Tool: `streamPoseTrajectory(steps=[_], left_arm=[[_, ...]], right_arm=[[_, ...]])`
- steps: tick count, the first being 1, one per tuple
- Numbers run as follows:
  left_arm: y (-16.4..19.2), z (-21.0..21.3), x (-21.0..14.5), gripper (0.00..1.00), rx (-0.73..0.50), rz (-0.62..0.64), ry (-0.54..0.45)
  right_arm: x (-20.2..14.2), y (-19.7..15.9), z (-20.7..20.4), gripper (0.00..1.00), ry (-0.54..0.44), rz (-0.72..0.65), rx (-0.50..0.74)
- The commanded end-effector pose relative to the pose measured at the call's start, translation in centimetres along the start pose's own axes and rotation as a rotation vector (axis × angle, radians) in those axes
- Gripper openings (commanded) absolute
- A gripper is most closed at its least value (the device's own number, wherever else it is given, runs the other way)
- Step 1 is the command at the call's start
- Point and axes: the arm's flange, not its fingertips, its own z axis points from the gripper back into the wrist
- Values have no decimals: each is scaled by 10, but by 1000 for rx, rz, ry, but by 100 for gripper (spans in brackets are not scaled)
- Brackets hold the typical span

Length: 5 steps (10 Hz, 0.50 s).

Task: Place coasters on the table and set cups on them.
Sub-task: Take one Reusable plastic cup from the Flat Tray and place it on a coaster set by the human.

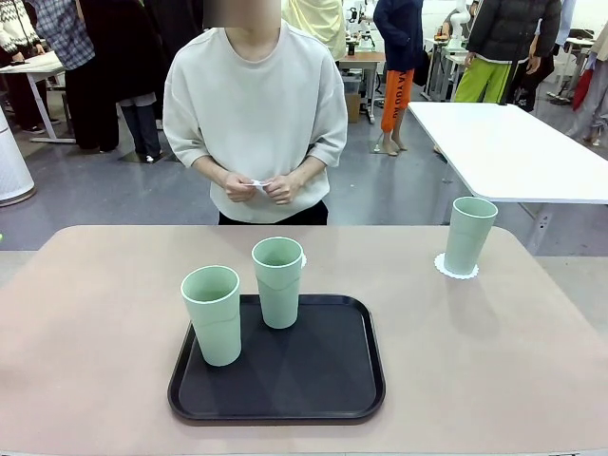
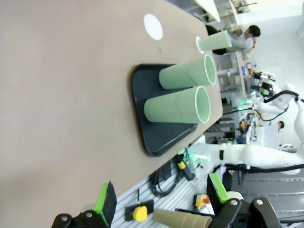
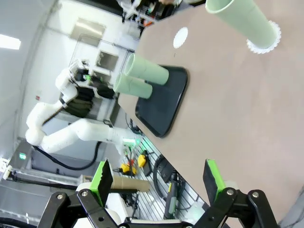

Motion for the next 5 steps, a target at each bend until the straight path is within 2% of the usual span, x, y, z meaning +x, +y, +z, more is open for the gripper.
streamPoseTrajectory(steps=[1, 3, 4, 5], left_arm=[[0, 1, 0, 100, -15, -5, -5], [0, 1, 0, 100, -15, -5, -5], [0, 1, 0, 100, -15, -5, -5], [0, 1, 0, 100, -15, -5, -5]], right_arm=[[14, 45, -23, 100, 156, 187, -144], [41, 113, -56, 100, 383, 491, -239], [50, 142, -82, 100, 456, 617, -286], [57, 163, -111, 100, 529, 729, -273]])
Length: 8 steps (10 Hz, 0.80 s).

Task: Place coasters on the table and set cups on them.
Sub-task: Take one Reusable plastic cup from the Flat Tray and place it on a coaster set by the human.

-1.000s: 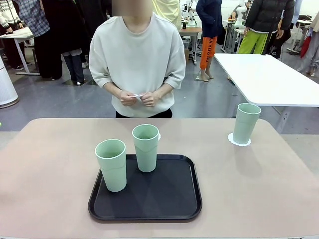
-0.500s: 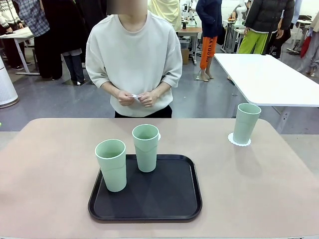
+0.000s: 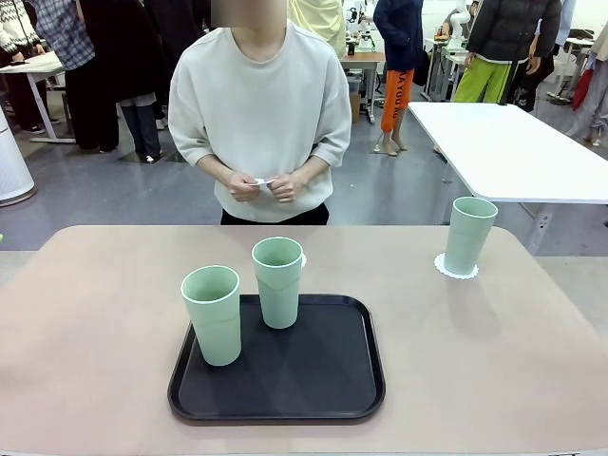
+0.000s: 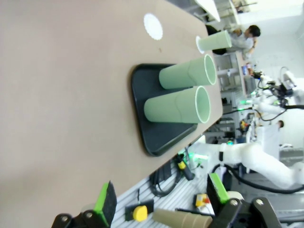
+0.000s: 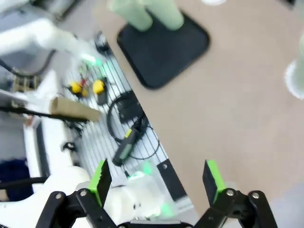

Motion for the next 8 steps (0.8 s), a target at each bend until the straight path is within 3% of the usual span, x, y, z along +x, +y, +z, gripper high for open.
streamPoseTrajectory(steps=[1, 2, 5, 8], left_arm=[[0, 2, -1, 100, -16, -5, -6], [0, 2, -1, 100, -16, -5, -6], [0, 2, -1, 100, -16, -5, -6], [0, 2, -1, 100, -16, -5, -6]], right_arm=[[41, 9, -40, 100, -1, 305, -11], [60, 15, -63, 100, 8, 366, 15], [110, 14, -137, 100, 4, 419, -71], [121, -12, -173, 100, -129, 406, -154]])
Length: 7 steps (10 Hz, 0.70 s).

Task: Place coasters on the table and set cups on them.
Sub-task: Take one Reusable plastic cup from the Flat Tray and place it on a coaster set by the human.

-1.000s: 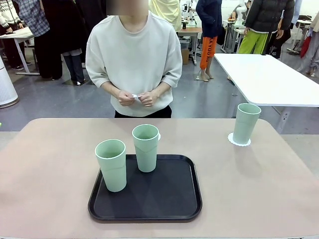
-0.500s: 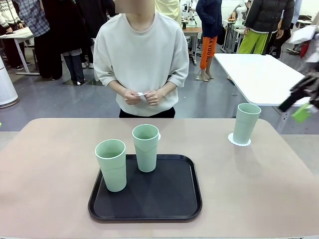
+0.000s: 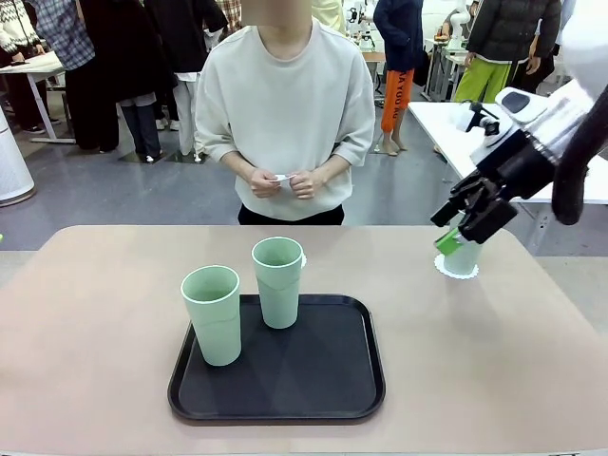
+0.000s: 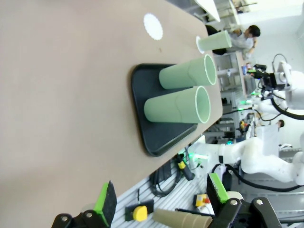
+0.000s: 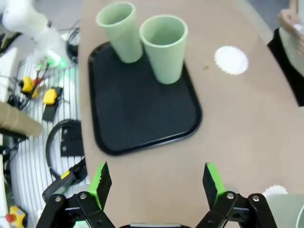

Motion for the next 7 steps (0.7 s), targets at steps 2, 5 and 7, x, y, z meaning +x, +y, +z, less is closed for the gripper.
streamPoseTrajectory(steps=[2, 5, 7], left_arm=[[0, 2, 0, 100, -16, -6, -6], [0, 2, 0, 100, -16, -6, -6], [0, 2, 0, 100, -16, -6, -6]], right_arm=[[-17, -18, -16, 100, -92, -84, 40], [-4, -8, -8, 100, -27, -22, -16], [-4, -8, -8, 100, -27, -22, -16]])
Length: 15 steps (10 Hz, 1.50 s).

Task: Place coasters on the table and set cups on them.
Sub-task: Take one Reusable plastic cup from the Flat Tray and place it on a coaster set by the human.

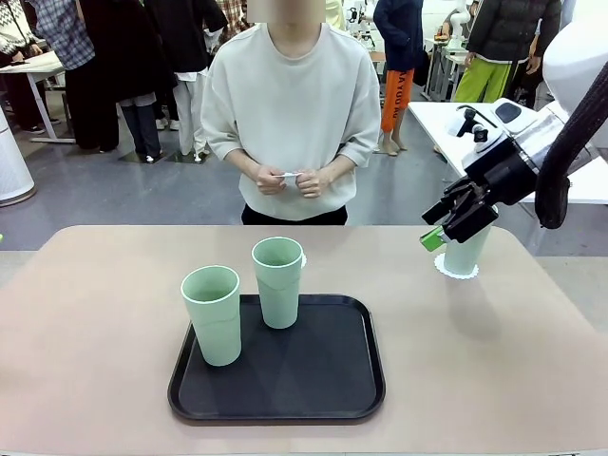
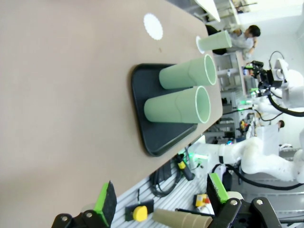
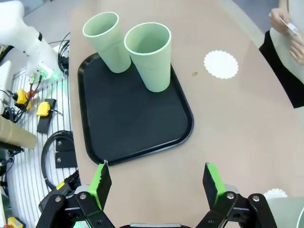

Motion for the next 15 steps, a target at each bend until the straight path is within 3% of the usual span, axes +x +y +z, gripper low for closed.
streamPoseTrajectory(steps=[1, 3, 5, 9, 13, 15], left_arm=[[0, 1, 0, 100, -16, -6, -6], [0, 1, 0, 100, -16, -6, -6], [0, 1, 0, 100, -16, -6, -6], [0, 1, 0, 100, -16, -6, -6], [0, 1, 0, 100, -16, -6, -6], [0, 1, 0, 100, -16, -6, -6]], right_arm=[[-1, -1, -1, 100, 1, -3, 1], [-13, -21, -51, 100, -43, 136, -50], [-26, -31, -91, 100, -90, 165, -110], [-18, -39, -168, 100, -240, 220, -51], [-11, -43, -183, 100, -295, 213, 88], [-2, -32, -185, 100, -253, 204, 17]])
